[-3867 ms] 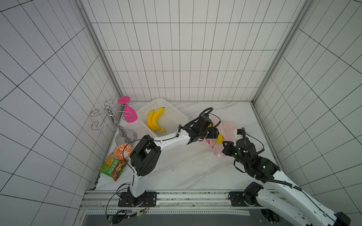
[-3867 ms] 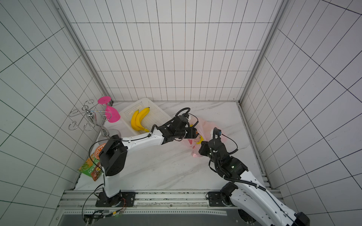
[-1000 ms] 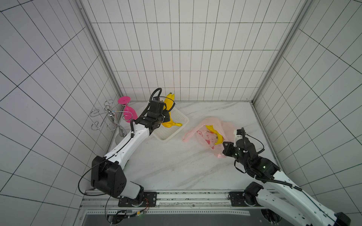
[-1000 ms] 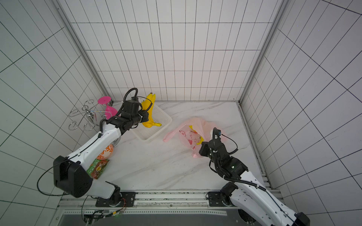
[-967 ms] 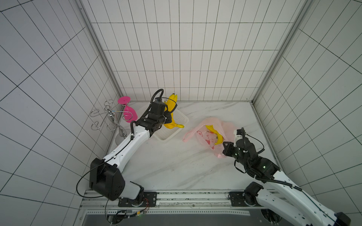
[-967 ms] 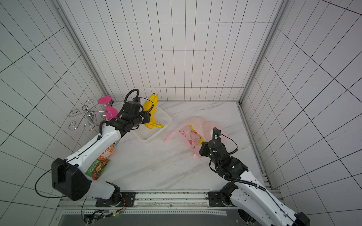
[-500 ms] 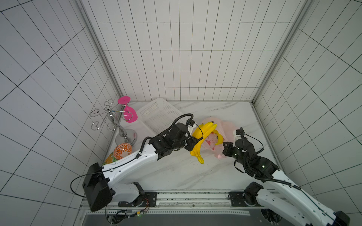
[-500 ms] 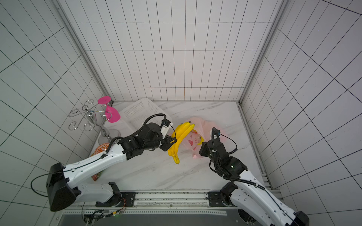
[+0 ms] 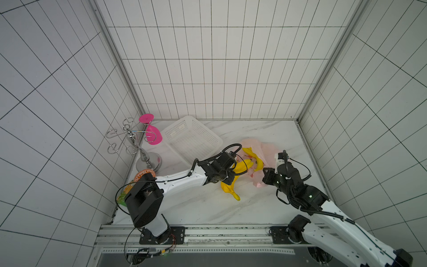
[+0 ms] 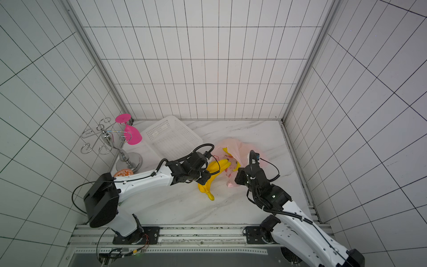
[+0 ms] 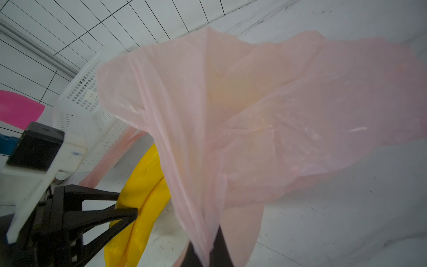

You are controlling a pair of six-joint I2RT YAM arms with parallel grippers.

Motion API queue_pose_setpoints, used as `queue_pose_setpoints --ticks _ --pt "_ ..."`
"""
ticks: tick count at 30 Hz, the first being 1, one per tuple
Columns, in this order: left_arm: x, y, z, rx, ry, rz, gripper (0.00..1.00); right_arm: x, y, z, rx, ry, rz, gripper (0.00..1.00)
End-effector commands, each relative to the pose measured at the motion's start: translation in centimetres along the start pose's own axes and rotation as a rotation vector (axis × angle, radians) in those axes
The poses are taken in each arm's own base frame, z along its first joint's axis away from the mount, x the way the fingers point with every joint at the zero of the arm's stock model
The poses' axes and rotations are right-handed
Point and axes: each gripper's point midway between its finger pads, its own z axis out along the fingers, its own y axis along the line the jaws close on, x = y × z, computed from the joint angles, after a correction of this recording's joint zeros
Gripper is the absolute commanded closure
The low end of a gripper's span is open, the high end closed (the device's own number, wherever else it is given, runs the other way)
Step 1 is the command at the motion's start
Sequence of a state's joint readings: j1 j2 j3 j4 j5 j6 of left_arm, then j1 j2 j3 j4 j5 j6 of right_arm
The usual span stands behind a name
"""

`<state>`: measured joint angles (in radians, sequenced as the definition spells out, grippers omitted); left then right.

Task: Place the banana into a plastic bag & tie a knot
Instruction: Place the banana into the plastic bag.

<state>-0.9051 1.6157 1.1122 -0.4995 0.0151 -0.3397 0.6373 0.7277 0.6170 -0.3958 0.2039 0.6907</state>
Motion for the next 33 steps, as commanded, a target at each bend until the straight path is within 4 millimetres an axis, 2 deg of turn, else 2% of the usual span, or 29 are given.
queue_pose_setpoints --ticks 1,7,14,20,23,27,30,33 --pt "-3.9 -0.8 -0.3 0.002 -0.095 -0.014 0.77 -3.4 2.6 -1.8 -0.072 -0.068 0.020 1.00" --pt "-8.3 -1.0 0.9 -0.031 -0.127 -0.079 0.77 -2.7 2.5 -1.3 -0.076 -0.051 0.017 1.00" --pt "-12.7 2.8 2.3 -0.097 -0.145 -0.236 0.77 -1.5 2.5 -0.6 -0.091 -0.019 -0.005 1.00" --pt "-14.8 2.6 4.6 -0.101 -0.161 -0.313 0.77 -0.7 2.9 0.0 -0.119 0.010 -0.007 1.00" --pt "-15.6 0.5 5.9 -0.061 -0.162 -0.321 0.77 -0.6 3.2 0.1 -0.131 0.014 -0.005 1.00" --pt "-16.6 -1.7 6.7 -0.020 -0.179 -0.360 0.77 0.1 3.2 0.5 -0.130 0.042 -0.008 1.00" --pt "-16.8 -2.5 7.2 -0.014 -0.186 -0.389 0.77 0.0 3.4 0.7 -0.147 0.032 -0.001 1.00" --pt "-16.4 -4.1 7.5 0.021 -0.172 -0.382 0.76 0.2 3.1 0.9 -0.134 0.027 0.002 1.00"
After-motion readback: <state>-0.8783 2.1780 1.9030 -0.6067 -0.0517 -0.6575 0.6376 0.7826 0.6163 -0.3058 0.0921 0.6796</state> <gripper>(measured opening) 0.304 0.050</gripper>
